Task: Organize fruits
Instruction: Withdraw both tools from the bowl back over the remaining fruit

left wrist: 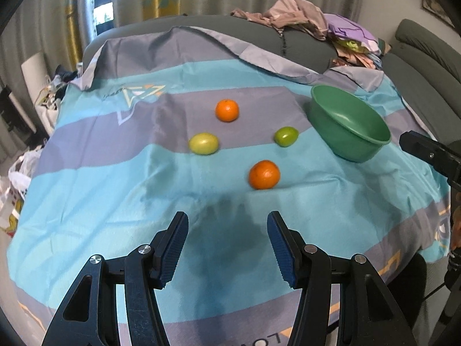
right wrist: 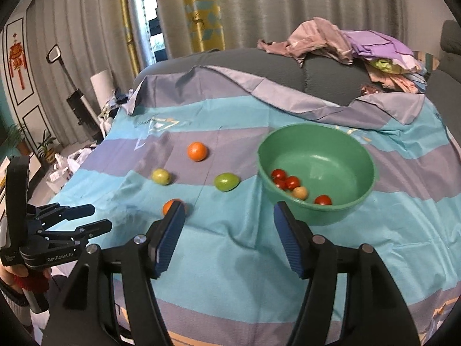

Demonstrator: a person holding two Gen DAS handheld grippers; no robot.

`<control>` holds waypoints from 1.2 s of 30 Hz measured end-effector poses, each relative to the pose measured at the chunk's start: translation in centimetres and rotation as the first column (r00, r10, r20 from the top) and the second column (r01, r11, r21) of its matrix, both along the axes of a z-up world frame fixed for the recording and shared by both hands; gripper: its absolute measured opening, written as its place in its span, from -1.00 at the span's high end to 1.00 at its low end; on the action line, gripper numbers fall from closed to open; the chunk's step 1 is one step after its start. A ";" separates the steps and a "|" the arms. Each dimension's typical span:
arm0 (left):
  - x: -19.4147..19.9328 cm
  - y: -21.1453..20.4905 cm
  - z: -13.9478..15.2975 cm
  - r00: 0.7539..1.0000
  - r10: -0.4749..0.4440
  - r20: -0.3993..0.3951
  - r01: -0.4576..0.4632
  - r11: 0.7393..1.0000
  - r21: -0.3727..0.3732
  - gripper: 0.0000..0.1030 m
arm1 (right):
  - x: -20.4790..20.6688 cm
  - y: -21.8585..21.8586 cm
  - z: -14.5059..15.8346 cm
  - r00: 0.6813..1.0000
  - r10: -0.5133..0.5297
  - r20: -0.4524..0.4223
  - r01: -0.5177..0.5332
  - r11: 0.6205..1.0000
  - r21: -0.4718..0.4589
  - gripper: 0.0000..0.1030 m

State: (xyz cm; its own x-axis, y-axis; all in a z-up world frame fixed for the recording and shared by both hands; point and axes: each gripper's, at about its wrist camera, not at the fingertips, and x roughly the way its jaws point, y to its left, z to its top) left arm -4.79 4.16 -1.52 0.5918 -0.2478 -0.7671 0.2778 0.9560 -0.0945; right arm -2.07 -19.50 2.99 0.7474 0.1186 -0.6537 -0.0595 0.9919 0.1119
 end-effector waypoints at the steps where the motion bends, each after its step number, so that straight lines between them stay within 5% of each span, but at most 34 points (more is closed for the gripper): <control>1: 0.0 0.2 -0.2 1.000 0.004 -0.005 -0.004 1.000 -0.004 -0.10 | 0.1 0.4 -0.2 1.000 0.008 -0.009 -0.008 1.000 0.001 -0.24; 17: 1.6 1.8 -2.1 0.999 0.005 -0.040 -0.008 0.998 -0.070 -0.10 | 3.7 2.7 -3.9 0.990 0.067 -0.128 -0.067 0.998 0.004 -0.24; 36: 6.1 -1.6 -3.0 0.995 -0.094 -0.046 0.089 0.992 -0.092 -0.10 | 7.6 1.9 -6.9 0.977 0.058 -0.205 -0.050 0.998 0.044 -0.24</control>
